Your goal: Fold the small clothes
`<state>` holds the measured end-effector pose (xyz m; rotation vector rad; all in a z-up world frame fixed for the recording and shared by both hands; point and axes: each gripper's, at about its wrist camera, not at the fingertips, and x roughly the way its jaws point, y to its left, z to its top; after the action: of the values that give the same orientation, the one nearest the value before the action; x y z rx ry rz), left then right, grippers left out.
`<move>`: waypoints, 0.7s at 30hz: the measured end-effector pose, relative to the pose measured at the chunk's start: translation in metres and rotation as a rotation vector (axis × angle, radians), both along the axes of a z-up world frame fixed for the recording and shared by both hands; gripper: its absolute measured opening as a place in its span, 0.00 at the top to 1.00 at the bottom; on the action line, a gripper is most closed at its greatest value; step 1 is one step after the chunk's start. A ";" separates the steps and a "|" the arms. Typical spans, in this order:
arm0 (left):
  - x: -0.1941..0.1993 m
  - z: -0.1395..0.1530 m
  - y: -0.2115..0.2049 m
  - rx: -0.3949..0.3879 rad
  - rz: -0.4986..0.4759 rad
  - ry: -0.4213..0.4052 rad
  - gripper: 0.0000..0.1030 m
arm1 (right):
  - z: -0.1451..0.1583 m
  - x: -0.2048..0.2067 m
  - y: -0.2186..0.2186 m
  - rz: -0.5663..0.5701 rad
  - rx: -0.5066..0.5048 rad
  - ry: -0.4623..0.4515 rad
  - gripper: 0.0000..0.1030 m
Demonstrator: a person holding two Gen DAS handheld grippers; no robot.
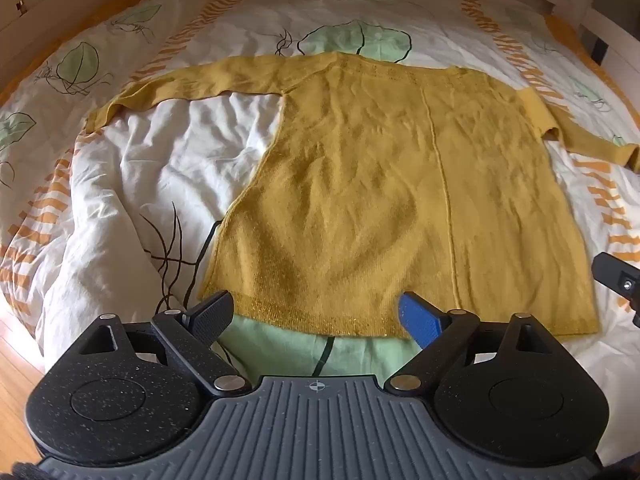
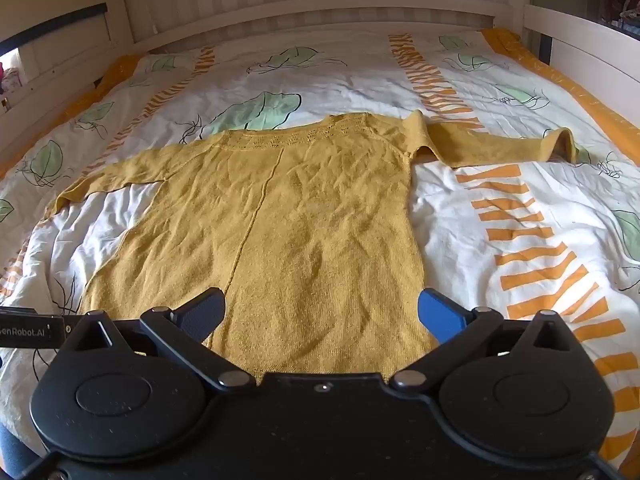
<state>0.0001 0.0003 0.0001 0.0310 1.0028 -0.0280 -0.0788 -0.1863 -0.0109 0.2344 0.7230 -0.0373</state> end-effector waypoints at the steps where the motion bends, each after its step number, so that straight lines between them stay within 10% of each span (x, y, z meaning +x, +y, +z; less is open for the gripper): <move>1: 0.000 0.000 0.000 -0.002 -0.001 0.000 0.13 | 0.000 0.000 0.000 -0.001 -0.002 0.002 0.01; 21: -0.001 -0.001 -0.013 0.018 -0.062 0.018 0.13 | -0.008 0.002 -0.013 -0.045 -0.007 0.065 0.01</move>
<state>-0.0013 -0.0127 -0.0013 0.0786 1.0202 -0.0765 -0.0769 -0.1997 -0.0189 0.2433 0.7819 -0.0905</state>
